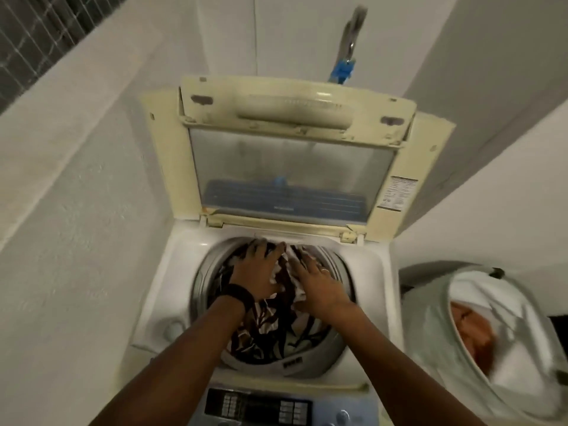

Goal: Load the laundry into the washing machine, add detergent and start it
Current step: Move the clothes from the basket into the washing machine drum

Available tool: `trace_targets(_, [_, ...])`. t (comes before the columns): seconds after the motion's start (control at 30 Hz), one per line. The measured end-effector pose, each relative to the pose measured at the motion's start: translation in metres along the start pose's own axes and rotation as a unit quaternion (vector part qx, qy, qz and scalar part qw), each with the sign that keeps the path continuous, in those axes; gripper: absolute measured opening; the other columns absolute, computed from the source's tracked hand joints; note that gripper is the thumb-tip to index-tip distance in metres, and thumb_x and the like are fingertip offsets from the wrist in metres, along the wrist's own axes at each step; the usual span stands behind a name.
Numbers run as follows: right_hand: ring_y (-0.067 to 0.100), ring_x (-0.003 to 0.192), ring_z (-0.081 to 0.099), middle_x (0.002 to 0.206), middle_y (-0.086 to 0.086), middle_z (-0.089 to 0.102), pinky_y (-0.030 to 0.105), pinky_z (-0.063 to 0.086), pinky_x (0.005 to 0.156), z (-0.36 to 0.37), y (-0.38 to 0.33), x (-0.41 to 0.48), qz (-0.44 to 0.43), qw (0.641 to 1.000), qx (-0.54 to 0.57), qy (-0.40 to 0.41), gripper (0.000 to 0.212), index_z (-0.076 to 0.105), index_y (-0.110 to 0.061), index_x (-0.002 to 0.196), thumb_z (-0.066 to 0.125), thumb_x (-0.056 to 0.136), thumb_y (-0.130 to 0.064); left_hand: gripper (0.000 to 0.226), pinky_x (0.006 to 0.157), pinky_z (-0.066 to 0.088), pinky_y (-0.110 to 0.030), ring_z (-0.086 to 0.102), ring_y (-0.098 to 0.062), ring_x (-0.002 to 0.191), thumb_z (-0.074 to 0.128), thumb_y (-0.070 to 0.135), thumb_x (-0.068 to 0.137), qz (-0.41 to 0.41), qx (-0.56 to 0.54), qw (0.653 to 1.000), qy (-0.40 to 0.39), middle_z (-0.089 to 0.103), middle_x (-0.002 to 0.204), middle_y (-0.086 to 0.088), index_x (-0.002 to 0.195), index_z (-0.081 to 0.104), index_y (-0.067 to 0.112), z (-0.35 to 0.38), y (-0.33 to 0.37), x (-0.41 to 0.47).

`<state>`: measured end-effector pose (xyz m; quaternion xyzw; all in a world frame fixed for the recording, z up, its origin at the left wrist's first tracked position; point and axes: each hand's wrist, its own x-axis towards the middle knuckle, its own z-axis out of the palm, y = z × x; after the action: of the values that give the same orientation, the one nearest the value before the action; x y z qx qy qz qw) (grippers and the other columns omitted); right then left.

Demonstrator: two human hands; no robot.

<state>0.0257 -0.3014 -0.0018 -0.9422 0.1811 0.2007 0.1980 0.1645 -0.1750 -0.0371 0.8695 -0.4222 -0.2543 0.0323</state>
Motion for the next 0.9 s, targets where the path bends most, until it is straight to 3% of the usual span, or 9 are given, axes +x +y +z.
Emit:
trace_targets(0.1, [0.027,0.150,0.030,0.167,0.000,0.022,0.045,0.040,0.115,-0.020,0.016,-0.033,-0.007,0.996,0.046,0.078,0.099,0.018,-0.032,0.161,0.076,0.082,-0.045,0.087,0.115,0.040,-0.051,0.028,-0.035,0.152,0.062,0.051,0.095,0.031,-0.029,0.998,0.051,0.018,0.170,-0.010,0.164,0.010,0.036,-0.024,0.037,-0.011])
trace_targets(0.2, [0.026,0.140,0.043,0.160,-0.005,0.034,0.044,0.050,0.102,-0.044,0.039,-0.065,0.024,0.989,0.066,0.132,0.088,0.025,-0.037,0.157,0.072,0.085,-0.052,0.074,0.108,0.047,-0.042,0.049,-0.027,0.138,0.061,0.048,0.097,0.070,-0.040,0.991,0.109,0.041,0.159,-0.004,0.160,0.028,0.030,-0.043,0.085,-0.015])
trace_targets(0.37, [0.028,0.134,0.050,0.157,-0.004,0.040,0.046,0.052,0.098,-0.074,0.103,-0.121,0.092,0.974,0.100,0.183,0.080,0.028,-0.037,0.155,0.069,0.088,-0.054,0.061,0.104,0.048,-0.040,0.056,-0.026,0.130,0.059,0.050,0.098,0.124,-0.055,0.981,0.141,0.054,0.149,0.002,0.153,0.042,0.029,-0.051,0.186,-0.010])
trace_targets(0.57, [0.024,0.133,0.052,0.155,-0.001,0.044,0.039,0.048,0.102,-0.081,0.221,-0.184,0.132,0.949,0.162,0.235,0.074,0.034,-0.031,0.155,0.070,0.091,-0.047,0.044,0.091,0.056,-0.039,0.067,-0.022,0.109,0.055,0.045,0.102,0.198,-0.036,0.971,0.133,0.066,0.130,0.003,0.144,0.052,0.031,-0.021,0.326,0.011])
trace_targets(0.77, [0.025,0.128,0.054,0.149,0.003,0.049,0.041,0.049,0.103,-0.057,0.361,-0.230,0.164,0.932,0.239,0.219,0.075,0.038,-0.029,0.152,0.075,0.088,-0.041,0.041,0.094,0.054,-0.041,0.065,-0.024,0.114,0.054,0.038,0.104,0.227,-0.050,0.970,0.069,0.066,0.133,-0.001,0.143,0.056,0.025,0.034,0.457,0.047])
trace_targets(0.9, [0.026,0.127,0.055,0.147,0.005,0.051,0.041,0.047,0.106,-0.040,0.430,-0.249,0.221,0.908,0.285,0.213,0.066,0.041,-0.024,0.153,0.069,0.092,-0.027,0.036,0.092,0.055,-0.038,0.067,-0.023,0.109,0.052,0.037,0.105,0.209,-0.035,0.977,0.011,0.069,0.127,-0.001,0.138,0.060,0.026,0.073,0.506,0.071])
